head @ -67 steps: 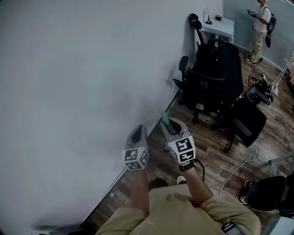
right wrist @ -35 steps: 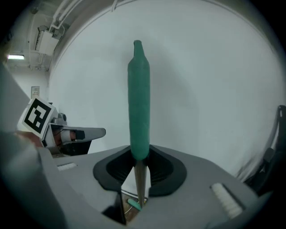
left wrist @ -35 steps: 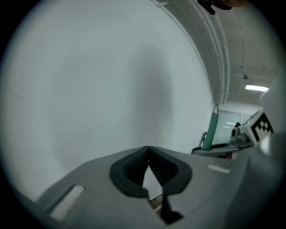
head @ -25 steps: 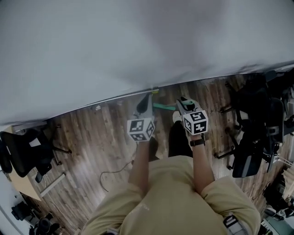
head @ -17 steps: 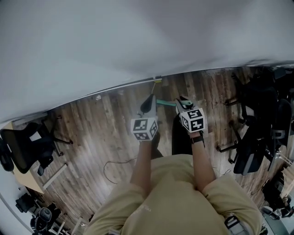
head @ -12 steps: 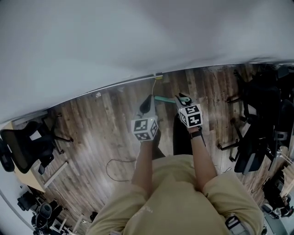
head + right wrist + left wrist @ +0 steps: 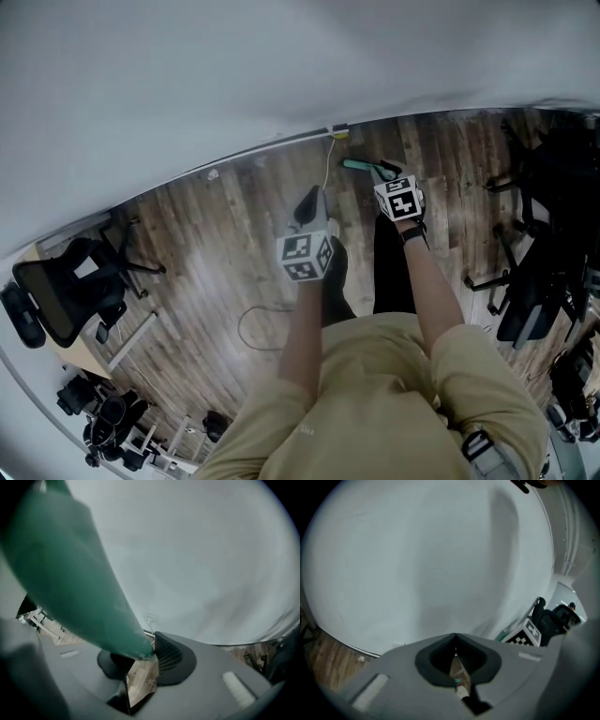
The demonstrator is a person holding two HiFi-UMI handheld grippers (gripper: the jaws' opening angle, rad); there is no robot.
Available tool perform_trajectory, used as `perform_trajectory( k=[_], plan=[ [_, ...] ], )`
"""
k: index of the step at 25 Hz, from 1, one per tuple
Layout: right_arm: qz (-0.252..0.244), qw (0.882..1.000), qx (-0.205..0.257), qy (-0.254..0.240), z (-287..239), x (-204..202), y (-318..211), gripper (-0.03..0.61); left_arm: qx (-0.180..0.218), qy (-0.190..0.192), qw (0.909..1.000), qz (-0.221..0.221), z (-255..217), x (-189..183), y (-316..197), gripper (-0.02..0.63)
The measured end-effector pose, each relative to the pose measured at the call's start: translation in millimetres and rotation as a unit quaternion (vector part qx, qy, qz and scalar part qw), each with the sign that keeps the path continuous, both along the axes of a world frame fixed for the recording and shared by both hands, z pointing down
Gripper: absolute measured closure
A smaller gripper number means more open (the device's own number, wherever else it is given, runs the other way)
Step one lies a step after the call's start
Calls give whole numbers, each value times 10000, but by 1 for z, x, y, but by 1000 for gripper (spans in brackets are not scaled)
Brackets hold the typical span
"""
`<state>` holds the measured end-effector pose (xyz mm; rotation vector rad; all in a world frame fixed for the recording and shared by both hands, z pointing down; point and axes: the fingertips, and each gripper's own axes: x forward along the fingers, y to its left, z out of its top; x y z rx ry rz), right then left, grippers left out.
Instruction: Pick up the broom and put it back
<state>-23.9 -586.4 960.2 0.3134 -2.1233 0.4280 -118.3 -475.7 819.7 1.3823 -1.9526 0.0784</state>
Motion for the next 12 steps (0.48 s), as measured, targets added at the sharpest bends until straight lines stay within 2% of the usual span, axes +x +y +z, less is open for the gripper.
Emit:
perform_trajectory(
  k=[4, 12],
  plan=[
    [-190, 9998, 71, 4, 17, -18, -8, 480, -24, 171, 9998, 44, 9, 5, -5, 612],
    [190, 9973, -186, -681, 33, -63, -27, 465, -210, 235, 9995, 82, 29, 9, 0, 612]
  ],
)
